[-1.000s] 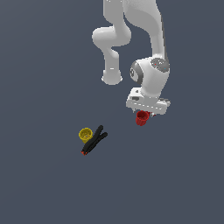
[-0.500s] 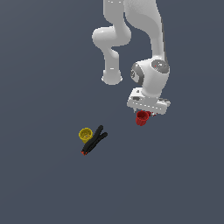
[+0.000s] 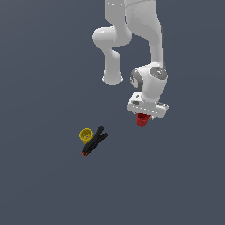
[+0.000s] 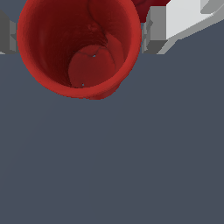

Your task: Pick up a designated object from a clutter of objects.

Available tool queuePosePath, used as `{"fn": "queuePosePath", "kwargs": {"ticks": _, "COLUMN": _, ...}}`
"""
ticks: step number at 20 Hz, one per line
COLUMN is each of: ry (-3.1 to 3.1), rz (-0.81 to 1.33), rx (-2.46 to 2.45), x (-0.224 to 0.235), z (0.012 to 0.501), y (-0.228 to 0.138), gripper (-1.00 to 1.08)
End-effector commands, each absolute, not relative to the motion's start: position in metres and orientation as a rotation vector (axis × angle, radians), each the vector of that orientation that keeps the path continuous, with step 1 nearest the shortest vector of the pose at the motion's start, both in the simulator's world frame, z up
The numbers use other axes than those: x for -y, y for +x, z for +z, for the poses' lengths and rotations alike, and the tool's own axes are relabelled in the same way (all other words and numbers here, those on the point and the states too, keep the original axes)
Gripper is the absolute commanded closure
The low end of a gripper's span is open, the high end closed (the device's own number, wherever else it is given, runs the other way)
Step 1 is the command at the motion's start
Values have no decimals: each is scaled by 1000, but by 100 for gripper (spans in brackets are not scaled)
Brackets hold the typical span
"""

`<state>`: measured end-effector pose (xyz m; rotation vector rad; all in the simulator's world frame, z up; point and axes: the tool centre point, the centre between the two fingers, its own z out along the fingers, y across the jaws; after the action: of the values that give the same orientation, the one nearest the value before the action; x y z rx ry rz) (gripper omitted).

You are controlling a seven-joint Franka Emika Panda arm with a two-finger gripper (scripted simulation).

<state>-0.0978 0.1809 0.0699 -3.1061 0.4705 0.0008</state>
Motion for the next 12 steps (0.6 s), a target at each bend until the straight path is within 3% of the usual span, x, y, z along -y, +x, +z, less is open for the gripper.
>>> {"fn": "queuePosePath", "kwargs": {"ticks": 1, "ry": -3106, "rz": 1, "rx": -471, "x": -181, "z": 59, "y": -98, "gripper": -92}}
{"fn": "queuePosePath", "kwargs": {"ticks": 8, "ry": -3106, "rz": 1, "rx": -472, "x": -181, "z": 47, "y": -98, "gripper": -92}}
{"fn": "queuePosePath", "kwargs": {"ticks": 9, "ry": -3106, "rz": 1, "rx": -472, "x": -181, "z": 47, "y": -98, "gripper": 108}}
{"fn": "queuePosePath", "kwargs": {"ticks": 12, "ry": -3106, "rz": 1, "rx": -472, "x": -181, "z": 47, "y": -98, "gripper": 108}}
